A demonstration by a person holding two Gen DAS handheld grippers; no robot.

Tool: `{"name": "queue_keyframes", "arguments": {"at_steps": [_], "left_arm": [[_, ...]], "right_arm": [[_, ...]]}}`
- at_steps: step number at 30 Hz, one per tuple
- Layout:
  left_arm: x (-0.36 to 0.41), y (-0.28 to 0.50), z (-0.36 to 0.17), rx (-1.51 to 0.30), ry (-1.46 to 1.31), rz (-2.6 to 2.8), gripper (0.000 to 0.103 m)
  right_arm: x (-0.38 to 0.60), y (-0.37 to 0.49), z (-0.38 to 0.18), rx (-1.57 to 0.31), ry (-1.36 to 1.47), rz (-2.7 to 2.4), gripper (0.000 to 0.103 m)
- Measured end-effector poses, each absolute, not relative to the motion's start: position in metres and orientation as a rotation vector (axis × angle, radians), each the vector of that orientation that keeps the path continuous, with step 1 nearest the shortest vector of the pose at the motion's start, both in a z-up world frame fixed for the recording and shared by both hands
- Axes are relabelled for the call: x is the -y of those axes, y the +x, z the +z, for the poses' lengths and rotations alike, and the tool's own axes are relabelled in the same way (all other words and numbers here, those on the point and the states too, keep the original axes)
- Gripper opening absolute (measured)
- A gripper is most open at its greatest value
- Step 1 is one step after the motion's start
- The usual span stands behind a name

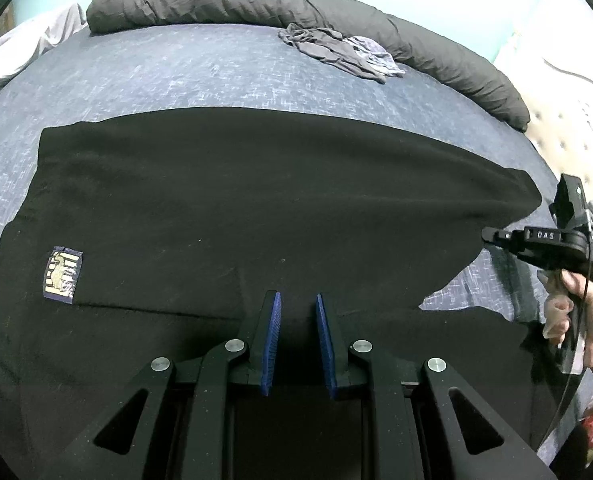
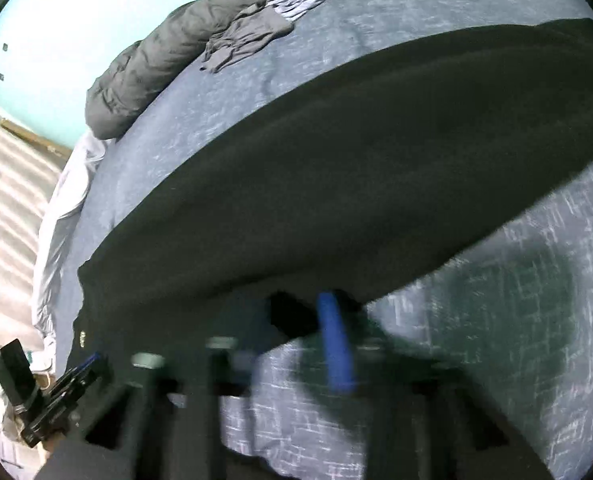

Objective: Fold clothes

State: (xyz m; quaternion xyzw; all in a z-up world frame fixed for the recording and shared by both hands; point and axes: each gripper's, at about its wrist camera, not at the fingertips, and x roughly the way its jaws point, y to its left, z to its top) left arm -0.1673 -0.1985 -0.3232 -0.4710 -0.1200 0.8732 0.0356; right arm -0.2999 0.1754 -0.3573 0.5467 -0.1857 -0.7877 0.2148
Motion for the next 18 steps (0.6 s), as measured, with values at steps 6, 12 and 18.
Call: {"name": "queue_keyframes", "arguments": {"at_steps": [6,12,18], "left_arm": [[0.199,-0.168,-0.322,0.385,-1.439,2.678,0.02],[0.2,-0.168,-0.32,0.391,-1.429,2.681,0.02],[0.203,-0.167,-0.318,0.4,-1.43,2.686,0.02]], "right_arm": [[-0.186,-0.292,-0.359,0.586,1.504,-2.185,0.0],[-0.194,-0.295,-0.365,0.752,1.561,-2.168,0.039],[-0.185,-0.3,-0.365,0.783,1.54,-2.201,0.039]]}}
